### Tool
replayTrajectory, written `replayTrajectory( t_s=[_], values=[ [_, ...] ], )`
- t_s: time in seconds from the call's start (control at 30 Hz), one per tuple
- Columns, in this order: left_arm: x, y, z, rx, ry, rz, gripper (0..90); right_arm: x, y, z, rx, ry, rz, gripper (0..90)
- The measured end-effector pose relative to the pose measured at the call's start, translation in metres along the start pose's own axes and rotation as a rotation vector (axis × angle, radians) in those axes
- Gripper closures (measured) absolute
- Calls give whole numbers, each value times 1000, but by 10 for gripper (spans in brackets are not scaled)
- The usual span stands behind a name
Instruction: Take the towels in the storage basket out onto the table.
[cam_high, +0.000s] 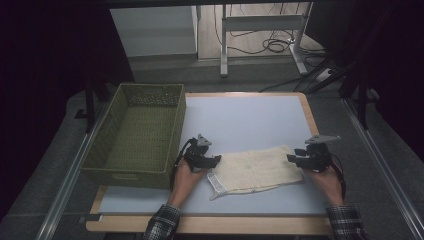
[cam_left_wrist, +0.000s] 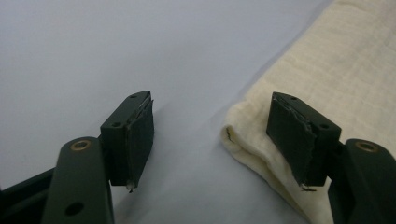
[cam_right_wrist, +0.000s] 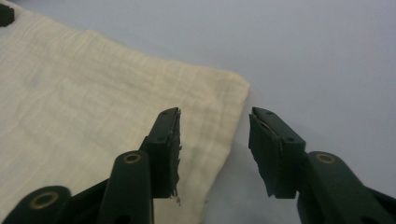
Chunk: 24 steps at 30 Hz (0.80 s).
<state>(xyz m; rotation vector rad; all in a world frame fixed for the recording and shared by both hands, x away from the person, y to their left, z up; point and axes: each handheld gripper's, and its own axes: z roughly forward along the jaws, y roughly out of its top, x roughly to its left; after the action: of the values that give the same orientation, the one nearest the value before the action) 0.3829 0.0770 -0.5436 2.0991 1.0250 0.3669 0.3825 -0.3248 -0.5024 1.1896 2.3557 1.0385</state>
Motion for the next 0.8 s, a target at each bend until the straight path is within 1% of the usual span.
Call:
replayTrajectory(
  t_s=[0.13, 0.27, 0.4, 0.7, 0.77, 0.8],
  values=[
    [0, -1, 0, -3, 2, 1, 322, 10, -6, -2, 1, 14, -10, 508],
    [0, -1, 0, -4, 2, -2, 323, 26, -10, -4, 3, 52, -28, 506],
    [0, -1, 0, -5, 1, -3, 325, 45, -12, -1, 4, 90, -49, 496],
    [0, -1, 0, -5, 0, -3, 326, 89, -8, 11, 25, 198, -124, 497],
    [0, -1, 0, -5, 0, -3, 327, 96, -6, 13, 26, 216, -134, 510],
    [0, -1, 0, -5, 0, -4, 327, 102, -5, 16, 27, 236, -143, 522]
  ],
)
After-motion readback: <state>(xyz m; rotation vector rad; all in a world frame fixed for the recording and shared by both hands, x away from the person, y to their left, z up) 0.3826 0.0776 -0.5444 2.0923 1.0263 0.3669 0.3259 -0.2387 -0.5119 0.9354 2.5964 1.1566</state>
